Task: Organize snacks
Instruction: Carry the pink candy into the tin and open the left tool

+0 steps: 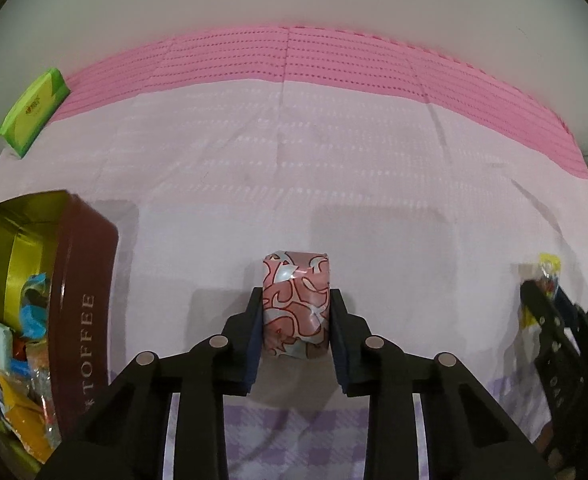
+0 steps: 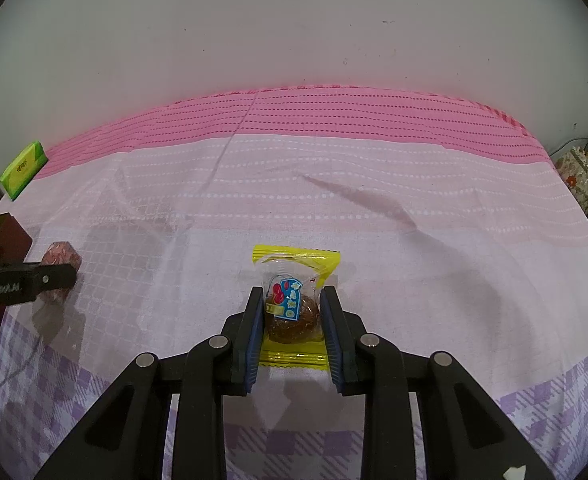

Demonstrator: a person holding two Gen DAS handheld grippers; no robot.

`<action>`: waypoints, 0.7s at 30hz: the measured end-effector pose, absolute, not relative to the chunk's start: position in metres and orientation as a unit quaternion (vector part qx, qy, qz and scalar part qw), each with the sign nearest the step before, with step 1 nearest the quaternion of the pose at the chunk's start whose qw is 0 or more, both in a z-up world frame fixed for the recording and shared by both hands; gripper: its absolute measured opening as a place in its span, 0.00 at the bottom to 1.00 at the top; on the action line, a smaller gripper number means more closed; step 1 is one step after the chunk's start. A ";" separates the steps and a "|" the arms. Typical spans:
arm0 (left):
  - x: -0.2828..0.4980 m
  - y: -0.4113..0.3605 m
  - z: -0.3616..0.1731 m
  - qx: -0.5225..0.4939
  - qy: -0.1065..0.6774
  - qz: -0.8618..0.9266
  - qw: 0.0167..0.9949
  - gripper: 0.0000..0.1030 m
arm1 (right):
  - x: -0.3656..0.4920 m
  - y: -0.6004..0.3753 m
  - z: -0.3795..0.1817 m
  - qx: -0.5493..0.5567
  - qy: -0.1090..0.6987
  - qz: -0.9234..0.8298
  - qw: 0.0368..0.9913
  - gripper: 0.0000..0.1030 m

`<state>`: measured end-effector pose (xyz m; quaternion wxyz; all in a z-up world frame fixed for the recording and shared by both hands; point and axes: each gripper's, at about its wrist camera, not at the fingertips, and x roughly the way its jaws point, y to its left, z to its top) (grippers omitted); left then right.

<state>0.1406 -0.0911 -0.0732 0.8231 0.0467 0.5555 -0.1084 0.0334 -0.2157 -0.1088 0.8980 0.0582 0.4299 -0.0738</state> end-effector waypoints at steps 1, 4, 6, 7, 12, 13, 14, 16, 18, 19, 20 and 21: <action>0.138 -0.089 -0.073 0.049 0.556 -0.110 0.823 0.29 | 0.033 -0.216 -0.109 0.058 0.430 -0.074 0.898 0.25; 0.130 -0.084 -0.071 0.054 0.557 -0.112 0.821 0.29 | 0.033 -0.216 -0.109 0.058 0.430 -0.074 0.898 0.25; 0.124 -0.080 -0.069 0.054 0.559 -0.112 0.820 0.29 | 0.033 -0.216 -0.108 0.058 0.430 -0.074 0.898 0.25; 0.121 -0.078 -0.069 0.055 0.560 -0.111 0.820 0.29 | 0.033 -0.216 -0.108 0.058 0.430 -0.074 0.898 0.25; 0.107 -0.067 -0.064 0.057 0.560 -0.113 0.819 0.29 | 0.034 -0.216 -0.107 0.057 0.430 -0.075 0.898 0.25; 0.104 -0.066 -0.062 0.059 0.558 -0.112 0.820 0.29 | 0.034 -0.216 -0.107 0.056 0.430 -0.075 0.898 0.25; 0.102 -0.064 -0.060 0.062 0.555 -0.111 0.822 0.29 | 0.034 -0.215 -0.107 0.054 0.431 -0.075 0.898 0.25; 0.097 -0.061 -0.057 0.067 0.550 -0.107 0.826 0.29 | 0.034 -0.215 -0.106 0.053 0.431 -0.076 0.898 0.25; 0.094 -0.058 -0.051 0.071 0.544 -0.106 0.830 0.29 | 0.034 -0.214 -0.106 0.051 0.431 -0.076 0.897 0.25; 0.094 -0.055 -0.049 0.072 0.541 -0.105 0.831 0.29 | 0.034 -0.214 -0.106 0.050 0.431 -0.077 0.897 0.25; 0.093 -0.052 -0.047 0.072 0.538 -0.104 0.833 0.29 | 0.034 -0.213 -0.106 0.048 0.432 -0.078 0.897 0.25; 0.092 -0.050 -0.043 0.073 0.534 -0.104 0.836 0.29 | 0.034 -0.213 -0.106 0.046 0.432 -0.078 0.897 0.25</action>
